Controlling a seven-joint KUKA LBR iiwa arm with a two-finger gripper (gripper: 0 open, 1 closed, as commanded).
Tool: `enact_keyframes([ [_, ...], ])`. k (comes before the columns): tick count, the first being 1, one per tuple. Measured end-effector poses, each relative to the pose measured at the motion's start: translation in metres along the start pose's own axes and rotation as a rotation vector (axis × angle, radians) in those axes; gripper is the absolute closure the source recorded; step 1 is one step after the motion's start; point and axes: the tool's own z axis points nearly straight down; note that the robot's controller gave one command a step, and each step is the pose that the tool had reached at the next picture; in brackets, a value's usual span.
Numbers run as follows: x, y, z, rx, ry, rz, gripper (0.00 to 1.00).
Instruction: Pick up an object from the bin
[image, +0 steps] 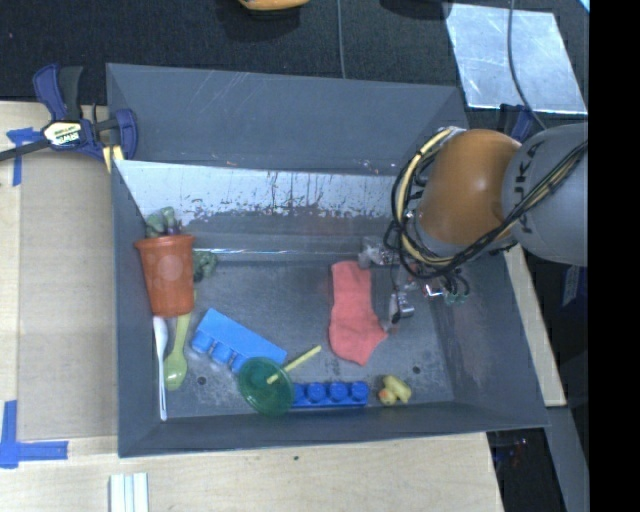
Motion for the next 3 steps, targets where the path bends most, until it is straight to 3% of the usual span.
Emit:
enact_keyframes([
  [1,-0.003,0.006,0.001,-0.001,-0.002,0.283,0.00],
  [2,-0.010,0.029,0.000,0.002,-0.005,0.006,0.00],
  [3,-0.004,0.044,0.000,0.001,-0.008,0.105,0.00],
])
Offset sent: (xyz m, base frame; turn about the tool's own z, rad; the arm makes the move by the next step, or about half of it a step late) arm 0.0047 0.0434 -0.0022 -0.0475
